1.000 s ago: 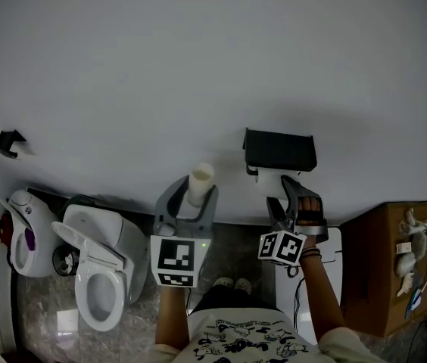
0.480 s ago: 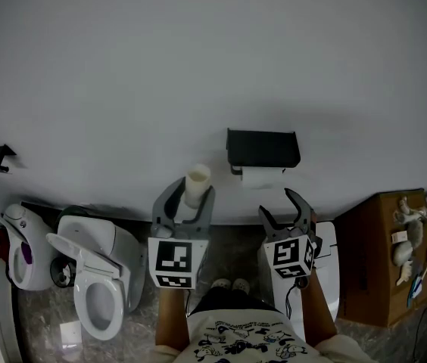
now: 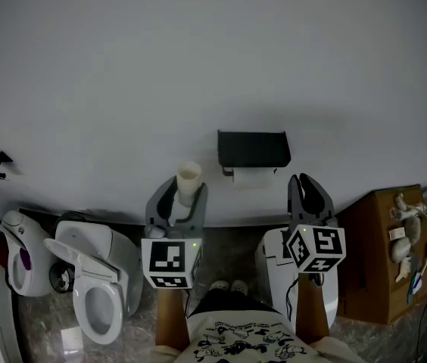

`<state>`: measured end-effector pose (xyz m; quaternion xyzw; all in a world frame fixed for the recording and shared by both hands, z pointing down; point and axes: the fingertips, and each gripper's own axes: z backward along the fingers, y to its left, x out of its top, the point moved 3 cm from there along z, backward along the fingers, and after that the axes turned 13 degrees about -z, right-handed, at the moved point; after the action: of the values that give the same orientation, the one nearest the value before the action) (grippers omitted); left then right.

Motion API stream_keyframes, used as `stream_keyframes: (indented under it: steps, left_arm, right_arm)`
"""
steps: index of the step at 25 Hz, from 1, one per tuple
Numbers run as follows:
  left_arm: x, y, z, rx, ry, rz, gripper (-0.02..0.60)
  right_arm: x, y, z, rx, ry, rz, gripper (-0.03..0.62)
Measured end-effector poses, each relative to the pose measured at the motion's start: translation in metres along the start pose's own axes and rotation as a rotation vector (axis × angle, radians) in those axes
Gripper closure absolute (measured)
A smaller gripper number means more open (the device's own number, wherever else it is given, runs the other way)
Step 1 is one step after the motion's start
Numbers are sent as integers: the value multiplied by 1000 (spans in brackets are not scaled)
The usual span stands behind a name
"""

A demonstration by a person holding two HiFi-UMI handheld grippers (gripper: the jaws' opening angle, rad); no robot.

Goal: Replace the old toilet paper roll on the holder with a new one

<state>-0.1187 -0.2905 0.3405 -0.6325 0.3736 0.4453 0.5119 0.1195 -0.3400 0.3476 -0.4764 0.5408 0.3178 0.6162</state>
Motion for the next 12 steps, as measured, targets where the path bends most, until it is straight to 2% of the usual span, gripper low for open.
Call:
stream_keyframes:
  steps: [5, 12]
  left_arm:
    - [6, -2, 2, 9, -15, 11, 376]
    - [12, -6, 2, 11, -31, 12, 376]
  right_arm:
    - [10, -5, 7, -26, -33, -56, 533]
    - [5, -14, 13, -62, -30, -106, 547]
